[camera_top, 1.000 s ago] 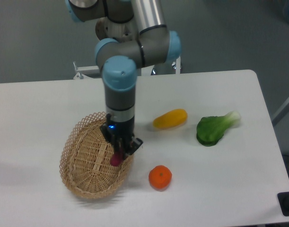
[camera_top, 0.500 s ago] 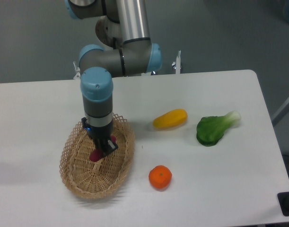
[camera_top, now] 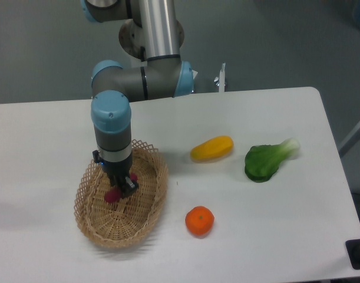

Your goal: Place the sweet potato in the basket

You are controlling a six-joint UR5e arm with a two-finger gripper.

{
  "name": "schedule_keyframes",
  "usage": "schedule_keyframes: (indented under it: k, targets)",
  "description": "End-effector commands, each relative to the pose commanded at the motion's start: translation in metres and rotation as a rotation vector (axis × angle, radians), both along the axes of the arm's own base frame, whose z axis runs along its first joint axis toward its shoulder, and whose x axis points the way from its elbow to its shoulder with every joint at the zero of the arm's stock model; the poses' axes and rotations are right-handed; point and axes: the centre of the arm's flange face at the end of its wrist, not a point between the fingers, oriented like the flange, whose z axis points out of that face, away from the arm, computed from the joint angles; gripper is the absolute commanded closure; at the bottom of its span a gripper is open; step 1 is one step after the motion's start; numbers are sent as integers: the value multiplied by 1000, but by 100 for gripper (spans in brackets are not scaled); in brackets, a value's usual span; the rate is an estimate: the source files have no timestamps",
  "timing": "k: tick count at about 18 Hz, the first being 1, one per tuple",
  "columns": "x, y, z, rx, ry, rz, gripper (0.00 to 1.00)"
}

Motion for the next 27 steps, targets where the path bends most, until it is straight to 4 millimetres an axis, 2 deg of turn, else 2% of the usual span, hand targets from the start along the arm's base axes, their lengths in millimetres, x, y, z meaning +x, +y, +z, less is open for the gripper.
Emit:
schedule_keyframes:
  k: [2, 4, 7, 10, 13, 15, 19, 22, 25, 27]
  targets:
    - [-9, 7, 17, 39, 13, 48, 0]
    - [-27, 13, 38, 82, 25, 124, 0]
    - [-71, 13, 75, 145, 60, 195, 0]
    - [-117, 4, 106, 193, 99, 250, 0]
    - [-165, -20, 126, 205, 148, 264, 0]
    - [-193, -45, 138, 192, 183, 243, 0]
    - [-237, -85, 150, 118, 206, 172, 0]
    - [-265, -114, 147, 66, 220, 99, 0]
    - [-285, -150, 155, 13, 223, 25, 0]
    - [-295, -166, 151, -15, 218, -18, 0]
